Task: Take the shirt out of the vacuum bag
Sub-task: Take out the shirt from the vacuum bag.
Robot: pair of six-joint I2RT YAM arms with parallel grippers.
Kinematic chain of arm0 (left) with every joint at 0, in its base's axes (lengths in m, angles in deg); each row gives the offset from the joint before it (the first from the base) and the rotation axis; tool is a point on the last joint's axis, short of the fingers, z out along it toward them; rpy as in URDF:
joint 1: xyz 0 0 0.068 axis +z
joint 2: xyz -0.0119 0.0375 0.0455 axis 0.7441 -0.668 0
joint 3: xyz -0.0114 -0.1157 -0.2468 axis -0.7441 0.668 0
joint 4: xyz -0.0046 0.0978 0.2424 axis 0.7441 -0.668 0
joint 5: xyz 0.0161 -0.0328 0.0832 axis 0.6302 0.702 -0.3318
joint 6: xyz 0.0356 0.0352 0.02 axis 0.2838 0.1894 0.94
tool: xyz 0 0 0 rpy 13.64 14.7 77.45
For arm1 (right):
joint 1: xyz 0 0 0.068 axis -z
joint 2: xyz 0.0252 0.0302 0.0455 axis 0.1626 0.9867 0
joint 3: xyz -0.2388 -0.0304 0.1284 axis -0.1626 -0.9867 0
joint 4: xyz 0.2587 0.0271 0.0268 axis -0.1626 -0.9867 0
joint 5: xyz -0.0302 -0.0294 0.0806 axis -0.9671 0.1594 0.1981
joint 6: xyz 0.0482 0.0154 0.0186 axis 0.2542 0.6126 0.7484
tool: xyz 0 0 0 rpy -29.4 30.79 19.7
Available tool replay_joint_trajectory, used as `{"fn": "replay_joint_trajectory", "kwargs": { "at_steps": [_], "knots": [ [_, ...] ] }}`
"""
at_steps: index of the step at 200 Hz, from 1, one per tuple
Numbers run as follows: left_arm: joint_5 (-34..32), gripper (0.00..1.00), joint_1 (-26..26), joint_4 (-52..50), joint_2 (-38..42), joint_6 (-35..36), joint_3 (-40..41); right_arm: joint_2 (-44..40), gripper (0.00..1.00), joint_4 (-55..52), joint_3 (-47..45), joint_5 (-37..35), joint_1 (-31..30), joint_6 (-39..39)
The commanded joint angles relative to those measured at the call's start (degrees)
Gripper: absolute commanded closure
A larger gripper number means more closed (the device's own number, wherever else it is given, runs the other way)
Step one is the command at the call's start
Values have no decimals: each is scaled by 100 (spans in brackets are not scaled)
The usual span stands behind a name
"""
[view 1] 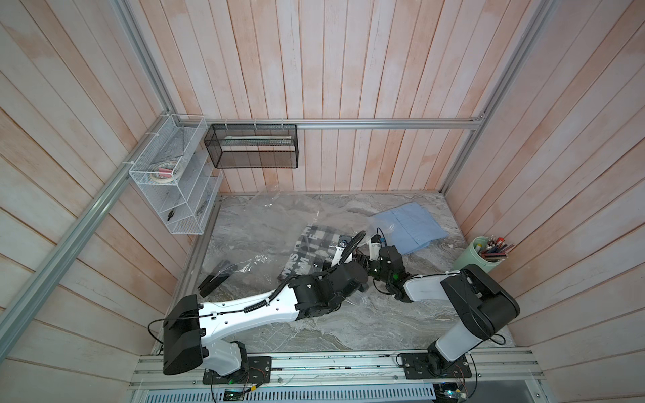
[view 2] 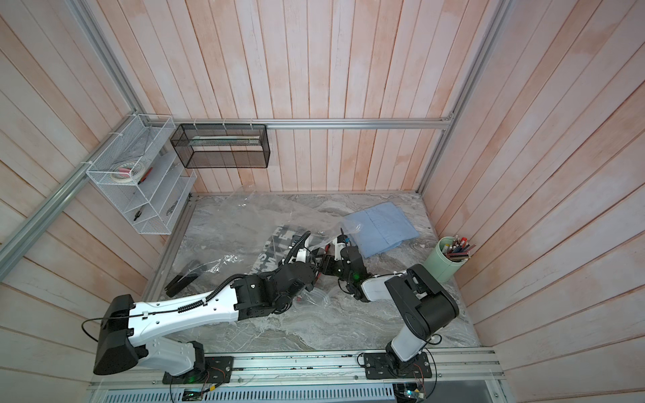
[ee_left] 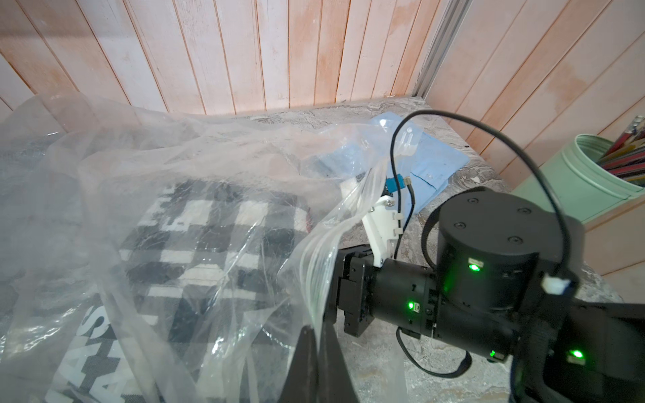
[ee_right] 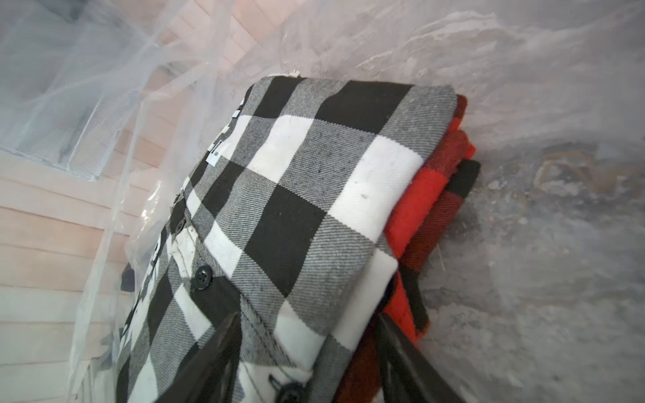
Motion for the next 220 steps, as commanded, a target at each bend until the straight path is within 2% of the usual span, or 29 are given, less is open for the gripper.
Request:
{"fn": "replay_joint_trajectory", "kwargs": {
  "at_steps": [1,57,75,124,160,220],
  "knots": [
    [-174,100,-44,-12,73,-129,94,158,39,202,197,132,-75,50],
    [-234,100,-43,-46,102,-187,201,436,44,276,391,221,-215,144],
    [-231,100,-40,-55,118,-232,281,373,52,315,392,229,-217,197],
    [-272,100,-40,-65,175,-304,398,35,64,102,520,194,-217,155],
    [-291,100,-42,-29,210,-312,458,-128,67,59,565,187,-258,196],
    [-279,100,-44,-37,241,-354,546,-164,67,26,583,185,-303,220]
  ]
}}
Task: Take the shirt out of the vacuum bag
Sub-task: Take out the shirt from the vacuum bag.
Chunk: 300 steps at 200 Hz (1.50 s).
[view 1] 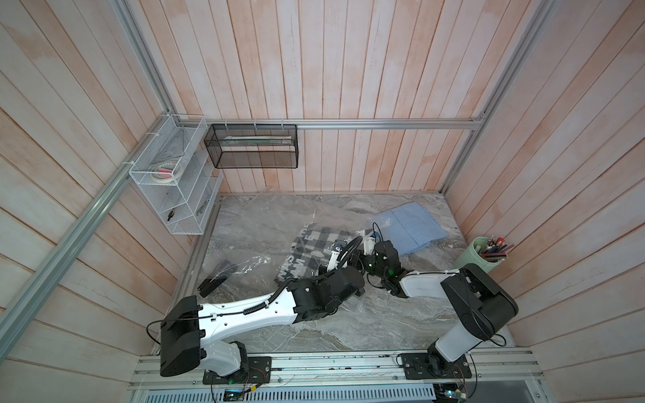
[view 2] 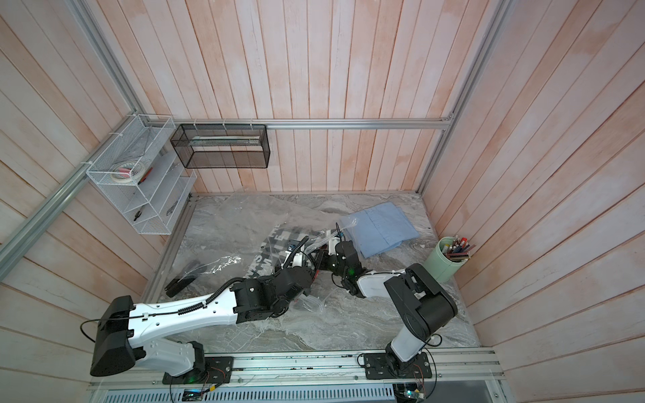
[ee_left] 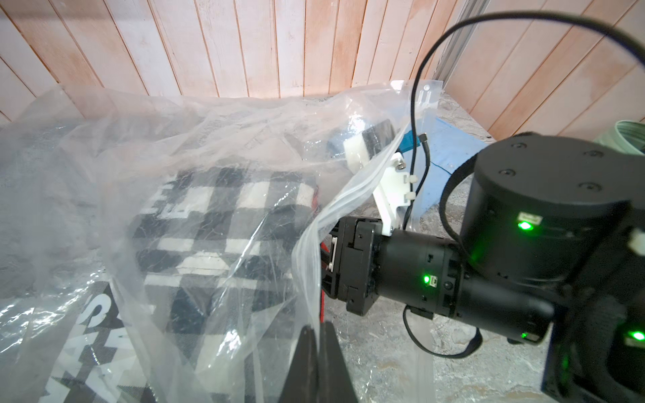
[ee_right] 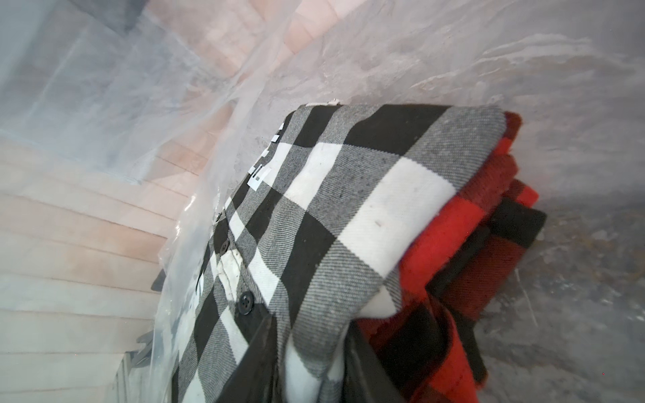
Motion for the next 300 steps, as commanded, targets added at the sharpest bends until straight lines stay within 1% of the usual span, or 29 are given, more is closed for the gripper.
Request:
{"fn": "replay_joint_trajectory", "kwargs": {
  "at_steps": [1,34,72,90,142,180,236,271,285,295,300],
  "knots": [
    [-134,100,-38,-48,131,-161,155,-123,67,98,162,100,-66,29],
    [-133,100,-36,-44,162,-171,193,-140,69,95,232,72,-139,-19],
    [-134,100,-40,-39,184,-199,224,-15,87,56,371,117,-190,-60],
    [-120,100,-36,-38,204,-216,240,-39,100,43,390,135,-204,-64],
    [-127,100,-39,-5,234,-244,310,-353,100,-185,361,90,-205,-181],
    [-155,100,-36,17,222,-250,295,-775,100,-388,245,81,-223,-215],
    [-218,100,-36,-44,201,-255,275,-1393,100,-984,51,45,-220,-444],
    [-217,100,-37,-45,163,-242,250,-1390,100,-1187,-80,133,-220,-550],
    [-215,100,-36,-44,151,-224,227,-1349,97,-1196,-131,196,-221,-529],
    [-221,100,-36,-52,140,-215,204,-1340,91,-1192,-174,212,-226,-500],
    [-217,100,-36,-60,138,-215,196,-1353,90,-1198,-197,222,-225,-496]
  ]
}}
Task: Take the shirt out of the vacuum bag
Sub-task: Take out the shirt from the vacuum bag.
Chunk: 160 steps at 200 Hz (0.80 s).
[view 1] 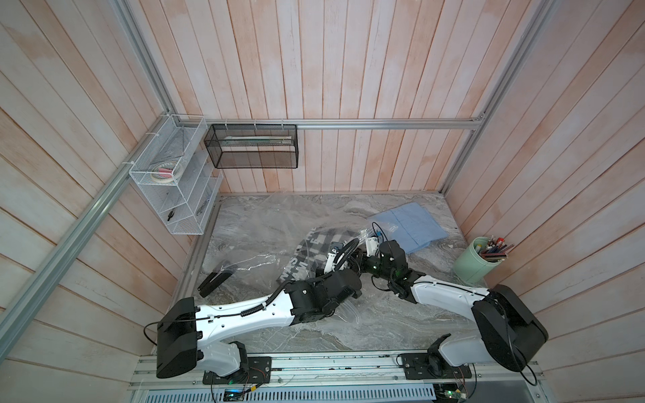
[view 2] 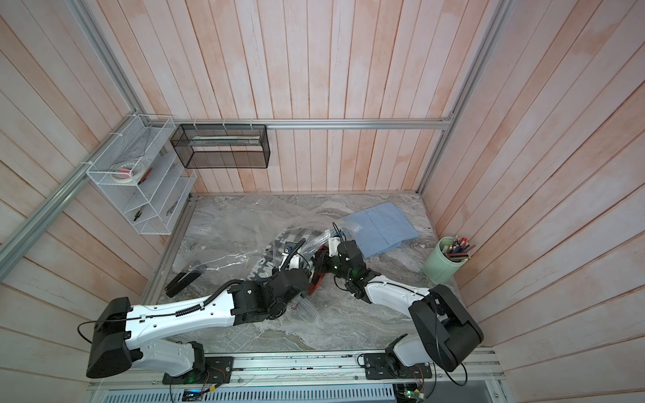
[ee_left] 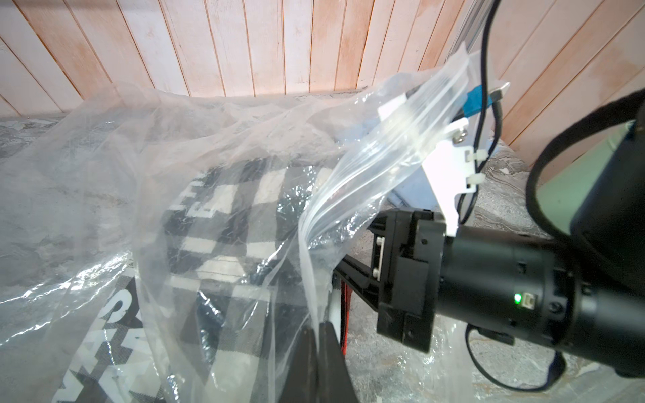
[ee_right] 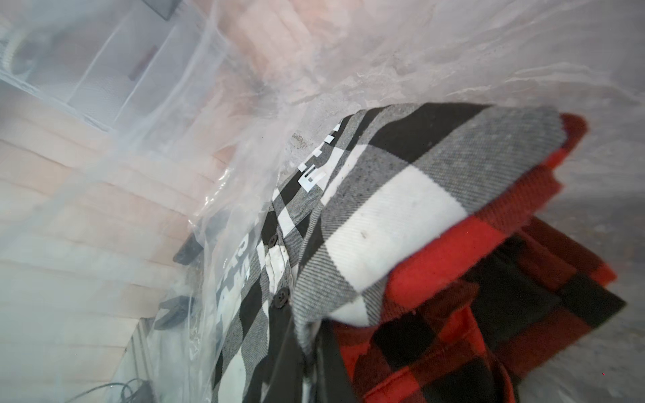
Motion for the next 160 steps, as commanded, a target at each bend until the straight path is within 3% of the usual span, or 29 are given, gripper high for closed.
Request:
{"fn": "replay_joint_trajectory", "kwargs": {
  "at_steps": [1,56,71,89,110,160],
  "knots": [
    [-176,100,-33,-98,-1,-83,-20,-59,90,53,-104,198,-11,-132],
    [-190,100,-34,-134,33,-89,2,-171,74,-171,-255,147,-15,-237],
    [-193,100,-33,-120,33,-88,13,-176,74,-257,-249,98,-15,-299],
    [-181,100,-33,-112,18,-97,28,-121,80,-239,-251,92,-15,-295],
    [-184,100,-33,-117,32,-112,34,-44,100,-234,-174,142,-13,-273],
    [-193,100,-33,-109,10,-176,72,-370,100,-423,-96,198,-10,-273]
  ]
}}
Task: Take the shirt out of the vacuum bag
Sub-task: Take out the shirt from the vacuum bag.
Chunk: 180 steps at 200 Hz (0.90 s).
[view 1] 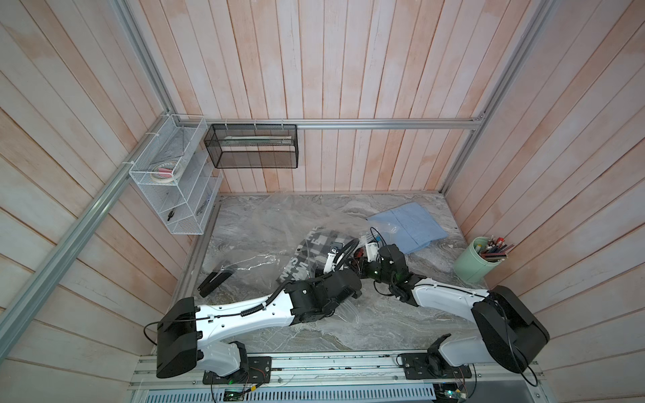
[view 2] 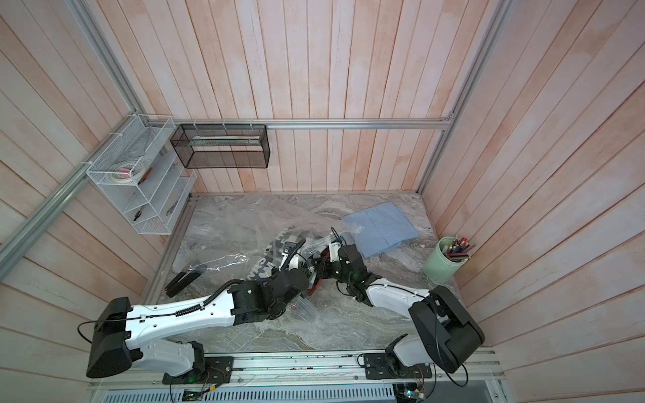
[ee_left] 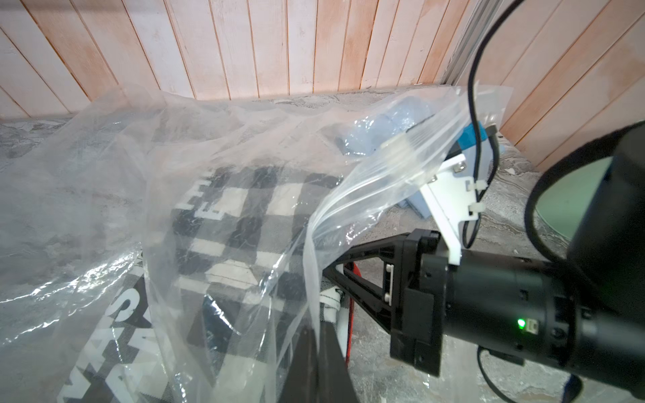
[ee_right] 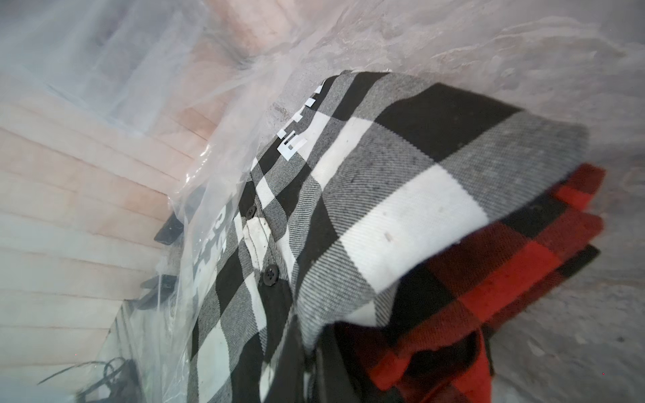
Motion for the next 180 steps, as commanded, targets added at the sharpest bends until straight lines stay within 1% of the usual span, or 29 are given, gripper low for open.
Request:
{"fn": "replay_joint_trajectory", "kwargs": {
  "at_steps": [1,31,65,100,114,139,180],
  "knots": [
    [-127,100,-33,-62,8,-158,71,-300,100,-172,111,168,-15,-80],
    [-150,100,-25,-36,-49,-189,77,-833,100,-389,-6,277,-20,-24],
    [-217,100,17,-39,-66,-198,52,-1484,100,-920,-89,228,-40,-128],
    [-197,100,107,-36,-71,-291,57,-1907,100,-1283,-188,365,-42,-141],
    [-197,100,133,-38,-77,-320,62,-1999,100,-1381,-240,426,-44,-152],
    [-171,100,176,-29,-87,-391,52,-2077,100,-1528,-427,307,-97,-243],
    [-126,100,239,10,-192,-400,-85,-1829,100,-1144,-913,459,-193,-94]
  ]
}}
